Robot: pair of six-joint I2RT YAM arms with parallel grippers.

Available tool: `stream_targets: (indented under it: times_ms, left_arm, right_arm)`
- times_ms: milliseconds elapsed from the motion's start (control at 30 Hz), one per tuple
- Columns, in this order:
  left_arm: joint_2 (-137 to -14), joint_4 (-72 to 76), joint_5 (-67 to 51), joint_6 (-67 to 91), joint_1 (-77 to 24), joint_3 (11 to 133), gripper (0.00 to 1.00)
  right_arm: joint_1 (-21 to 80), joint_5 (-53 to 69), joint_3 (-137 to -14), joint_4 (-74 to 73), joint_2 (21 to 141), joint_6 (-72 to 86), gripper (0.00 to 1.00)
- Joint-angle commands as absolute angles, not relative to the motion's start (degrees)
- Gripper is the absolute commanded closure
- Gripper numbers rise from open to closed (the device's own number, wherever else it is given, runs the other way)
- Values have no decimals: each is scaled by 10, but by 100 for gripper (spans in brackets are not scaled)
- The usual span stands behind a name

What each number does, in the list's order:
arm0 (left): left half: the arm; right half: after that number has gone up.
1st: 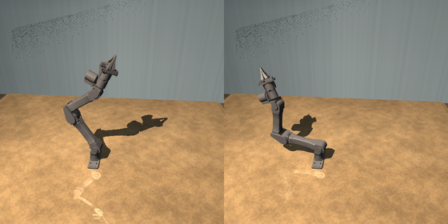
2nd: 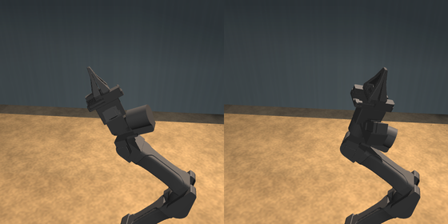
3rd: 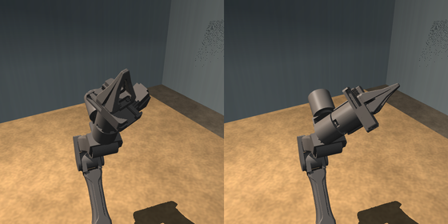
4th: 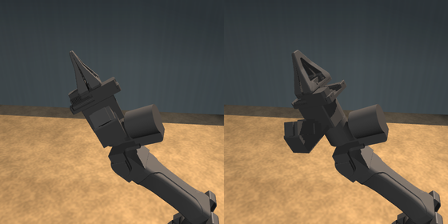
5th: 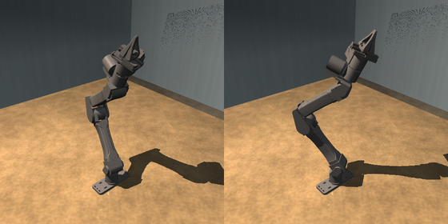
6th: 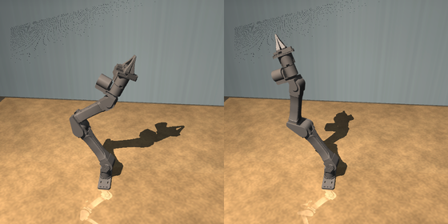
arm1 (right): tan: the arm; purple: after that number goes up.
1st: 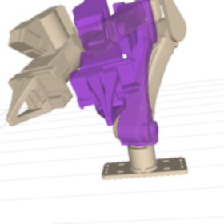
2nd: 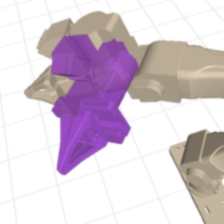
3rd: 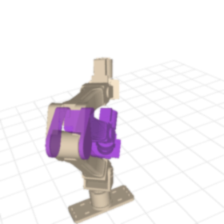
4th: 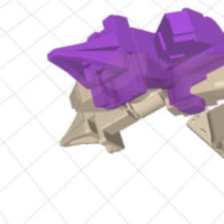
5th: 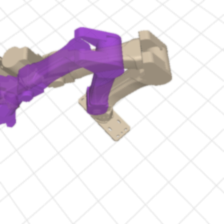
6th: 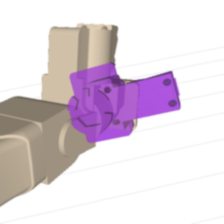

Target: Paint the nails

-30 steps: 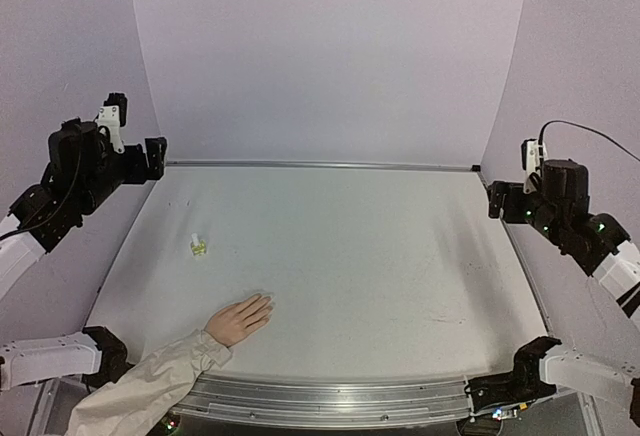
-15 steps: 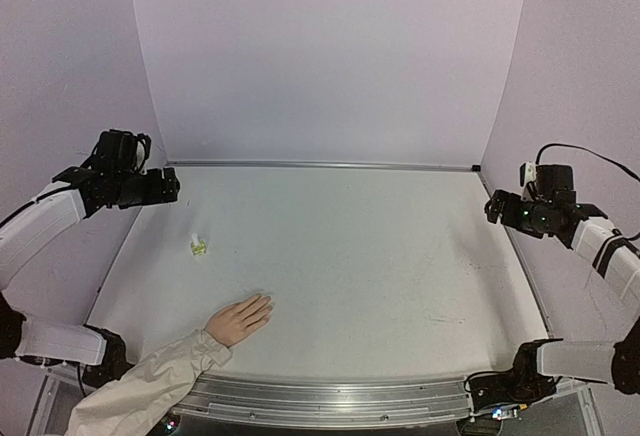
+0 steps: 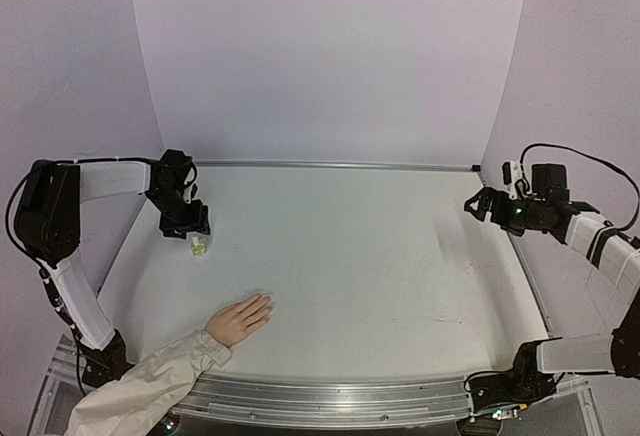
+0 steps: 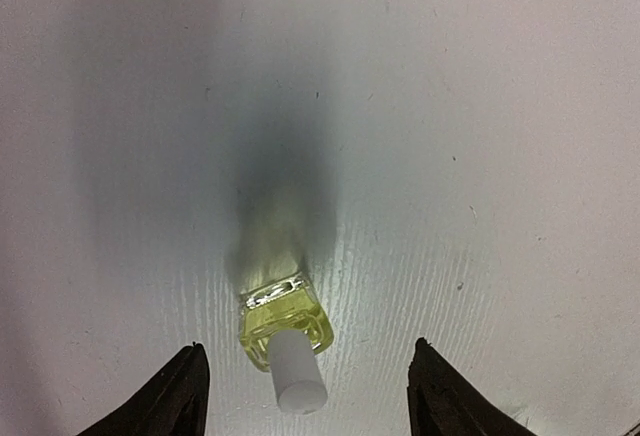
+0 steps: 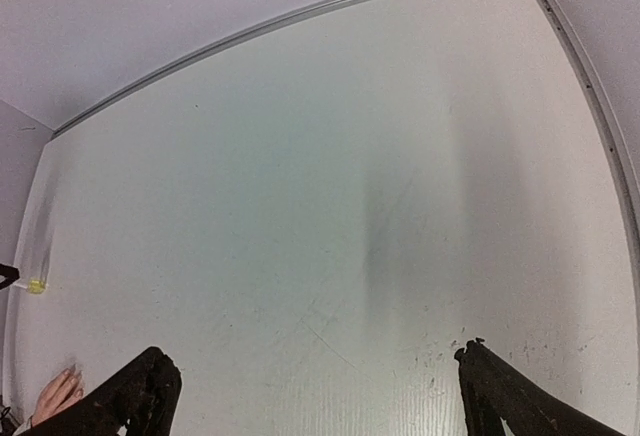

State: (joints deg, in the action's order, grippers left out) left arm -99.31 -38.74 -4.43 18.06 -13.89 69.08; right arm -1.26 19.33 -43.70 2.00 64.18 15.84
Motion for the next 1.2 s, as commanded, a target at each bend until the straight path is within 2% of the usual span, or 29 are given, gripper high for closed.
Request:
stream_targets:
  times_ms: [0,400,700,900,1033,1167]
  left_arm:
    - [-1014,-409,-35,183,-153,735,33]
    - [-1038,-428,16,179,-171,754,58]
    - [-1051,-442,40,174,-173,760,66]
    - [-1047,-444,47,171,-175,756,79]
    - [-1050,-446,44,170,-177,757,82]
    - [-1050,-449,44,169,-180,754,80]
  right_arm:
    - [-5,231,-433,44,628,162,2]
    - [18,244,-420,70,631,174,2]
    - [28,245,-418,74,629,174,2]
    - [37,242,-418,75,633,174,2]
    - [49,232,-420,74,638,171,2]
    - [58,226,-418,74,640,170,2]
